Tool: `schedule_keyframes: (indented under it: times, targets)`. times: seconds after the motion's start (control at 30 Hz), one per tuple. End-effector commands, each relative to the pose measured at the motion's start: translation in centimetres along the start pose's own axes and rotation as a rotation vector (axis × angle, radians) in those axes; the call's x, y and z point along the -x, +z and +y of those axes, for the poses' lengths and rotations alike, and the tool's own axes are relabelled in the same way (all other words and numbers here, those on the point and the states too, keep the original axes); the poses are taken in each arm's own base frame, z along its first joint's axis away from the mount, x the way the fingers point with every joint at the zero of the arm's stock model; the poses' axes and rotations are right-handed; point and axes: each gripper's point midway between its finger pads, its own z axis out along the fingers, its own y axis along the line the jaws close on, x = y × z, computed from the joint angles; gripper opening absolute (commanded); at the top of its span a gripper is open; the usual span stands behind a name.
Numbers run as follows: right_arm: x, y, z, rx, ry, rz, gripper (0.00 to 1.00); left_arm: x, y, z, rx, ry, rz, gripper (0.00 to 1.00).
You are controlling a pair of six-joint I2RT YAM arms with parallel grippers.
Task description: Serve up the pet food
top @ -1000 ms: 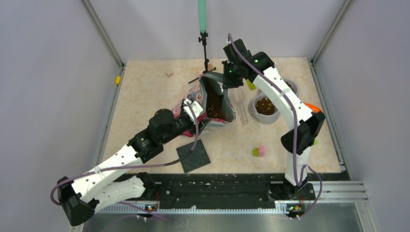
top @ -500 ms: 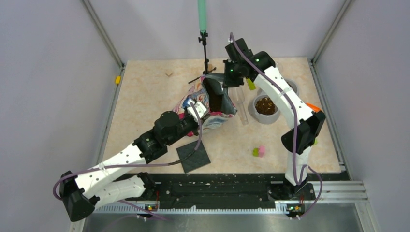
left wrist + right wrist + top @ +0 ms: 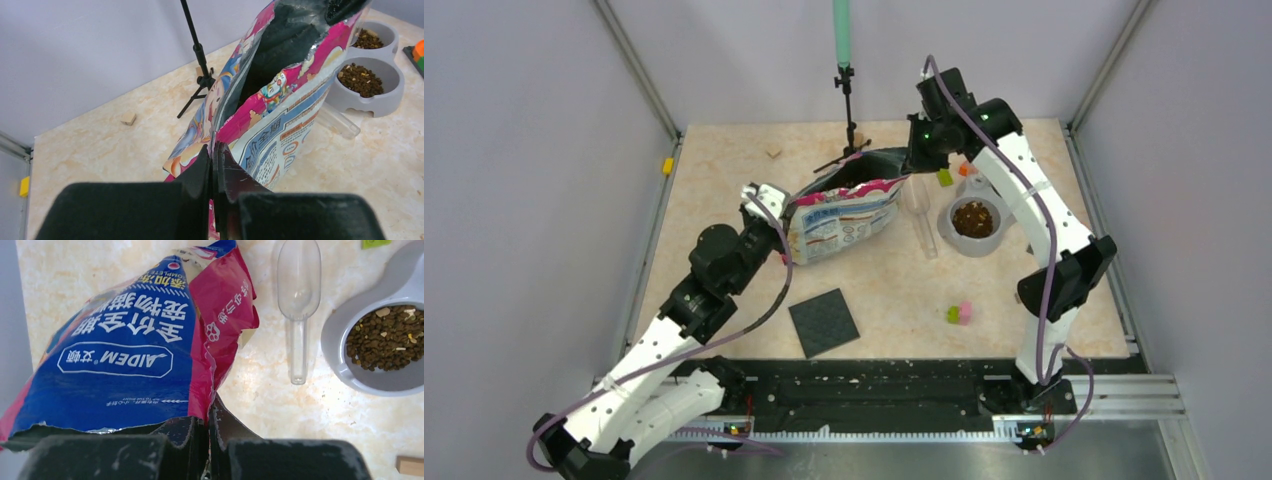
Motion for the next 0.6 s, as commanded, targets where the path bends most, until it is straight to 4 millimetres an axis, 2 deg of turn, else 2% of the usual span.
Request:
schedule_keyframes:
  times: [0.0, 0.1, 0.2, 0.3, 0.4, 0.5, 0.57]
  targets:
    - [1.7, -5.4, -3.8, -0.066, -0.063, -0.121, 0.0, 5.1, -1.4, 5.7, 0.215, -0.041, -0.181, 0.0]
    - [0.9, -6.0, -2.3, 0.047, -0.132, -0.107, 0.0, 5.5, -0.9, 6.6, 0.244, -0.044, -0.191, 0.0]
    - [0.6, -8.0, -0.7, 0.157, -0.213, -0.12, 0.0, 7.0, -0.6, 7.1, 0.244, -0.032, -0.215, 0.0]
    - [0.3, -9.7, 0.1, 0.218, -0.3, -0.129, 0.0, 7.9, -0.1, 6.4, 0.17, 0.022, -0.219, 0.0]
    - [-0.3, -10.8, 0.5, 0.264, -0.35, -0.122, 0.0, 7.9, 0.2, 6.2, 0.112, 0.078, -0.206, 0.0]
    - [0.2, -11.9, 0.1, 0.24, -0.355, -0.172, 0.01, 9.7, -0.5, 6.2, 0.068, 0.06, -0.275, 0.0]
    - [0.6, -12.4, 0.1, 0.239, -0.369, -0.198, 0.17, 10.5, -0.7, 6.6, 0.064, 0.037, -0.308, 0.0]
